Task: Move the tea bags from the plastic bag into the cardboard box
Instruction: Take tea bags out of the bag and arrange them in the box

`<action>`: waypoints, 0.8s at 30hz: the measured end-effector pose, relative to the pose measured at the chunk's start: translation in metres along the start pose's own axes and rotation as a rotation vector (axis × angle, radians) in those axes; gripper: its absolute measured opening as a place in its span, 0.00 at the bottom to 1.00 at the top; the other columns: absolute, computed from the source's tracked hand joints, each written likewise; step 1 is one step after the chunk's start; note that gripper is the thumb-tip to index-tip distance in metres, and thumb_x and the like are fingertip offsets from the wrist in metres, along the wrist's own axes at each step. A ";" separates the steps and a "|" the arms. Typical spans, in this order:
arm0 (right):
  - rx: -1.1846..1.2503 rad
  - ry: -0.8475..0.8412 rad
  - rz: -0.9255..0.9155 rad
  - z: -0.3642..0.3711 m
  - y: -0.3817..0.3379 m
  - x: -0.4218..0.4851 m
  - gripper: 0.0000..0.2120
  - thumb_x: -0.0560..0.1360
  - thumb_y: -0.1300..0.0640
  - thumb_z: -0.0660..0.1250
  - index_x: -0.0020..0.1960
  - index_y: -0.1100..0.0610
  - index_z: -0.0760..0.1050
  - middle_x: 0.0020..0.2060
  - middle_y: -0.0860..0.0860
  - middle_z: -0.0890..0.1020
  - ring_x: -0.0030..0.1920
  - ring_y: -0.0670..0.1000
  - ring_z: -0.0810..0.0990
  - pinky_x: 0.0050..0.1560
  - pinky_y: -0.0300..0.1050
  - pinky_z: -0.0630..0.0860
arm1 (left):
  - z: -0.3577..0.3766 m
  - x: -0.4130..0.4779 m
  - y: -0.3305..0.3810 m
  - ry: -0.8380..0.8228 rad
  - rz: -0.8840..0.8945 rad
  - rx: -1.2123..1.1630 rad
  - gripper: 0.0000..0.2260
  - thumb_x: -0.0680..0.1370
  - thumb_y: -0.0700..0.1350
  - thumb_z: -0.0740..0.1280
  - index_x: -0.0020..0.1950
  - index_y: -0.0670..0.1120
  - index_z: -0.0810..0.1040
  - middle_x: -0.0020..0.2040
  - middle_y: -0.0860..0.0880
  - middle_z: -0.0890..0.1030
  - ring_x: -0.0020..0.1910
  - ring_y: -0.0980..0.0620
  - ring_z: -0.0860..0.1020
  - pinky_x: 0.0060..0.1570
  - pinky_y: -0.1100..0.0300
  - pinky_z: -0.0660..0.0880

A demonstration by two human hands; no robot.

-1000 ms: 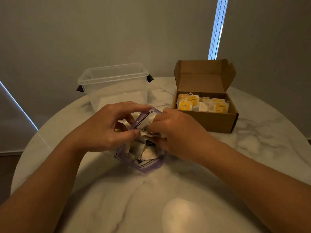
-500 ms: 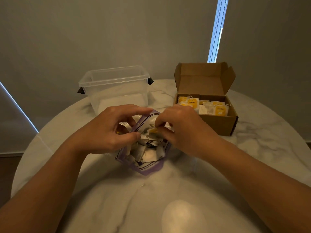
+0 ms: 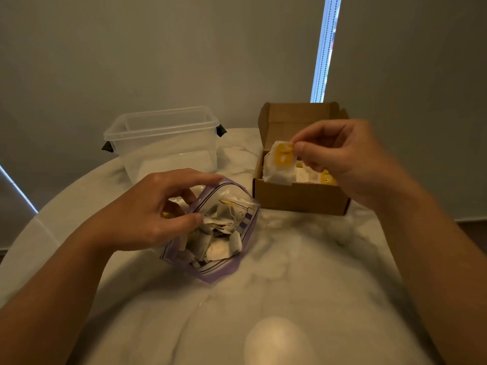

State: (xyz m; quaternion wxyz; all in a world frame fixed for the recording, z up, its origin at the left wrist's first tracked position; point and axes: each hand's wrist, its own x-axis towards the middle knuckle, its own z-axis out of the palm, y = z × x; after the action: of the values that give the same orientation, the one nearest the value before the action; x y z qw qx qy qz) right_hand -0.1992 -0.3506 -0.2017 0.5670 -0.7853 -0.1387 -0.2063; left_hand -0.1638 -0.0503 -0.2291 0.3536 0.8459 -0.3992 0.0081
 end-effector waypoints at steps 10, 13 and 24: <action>-0.551 0.237 0.096 -0.037 0.052 0.023 0.04 0.74 0.59 0.72 0.46 0.50 0.83 0.37 0.42 0.81 0.39 0.41 0.80 0.39 0.34 0.76 | 0.001 0.003 -0.002 -0.014 0.035 -0.012 0.25 0.71 0.55 0.66 0.69 0.62 0.72 0.62 0.55 0.78 0.53 0.46 0.79 0.42 0.51 0.82; -0.557 0.193 0.097 -0.034 0.055 0.024 0.05 0.74 0.59 0.73 0.44 0.49 0.82 0.38 0.43 0.82 0.39 0.40 0.80 0.36 0.32 0.73 | 0.000 0.003 -0.002 -0.013 0.033 -0.009 0.25 0.70 0.56 0.66 0.69 0.63 0.72 0.62 0.55 0.78 0.54 0.45 0.79 0.42 0.51 0.82; -0.868 0.190 0.204 -0.029 0.072 0.035 0.08 0.74 0.56 0.73 0.53 0.54 0.83 0.49 0.51 0.83 0.47 0.48 0.76 0.45 0.43 0.74 | 0.001 0.003 -0.003 -0.017 0.022 0.008 0.26 0.70 0.56 0.66 0.70 0.61 0.72 0.62 0.55 0.77 0.53 0.47 0.79 0.43 0.53 0.82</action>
State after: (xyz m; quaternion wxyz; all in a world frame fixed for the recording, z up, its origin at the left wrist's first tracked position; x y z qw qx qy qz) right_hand -0.1410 -0.4019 -0.2367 0.2130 -0.9375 0.0914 -0.2595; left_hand -0.1603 -0.0512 -0.2307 0.3469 0.8428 -0.4116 0.0065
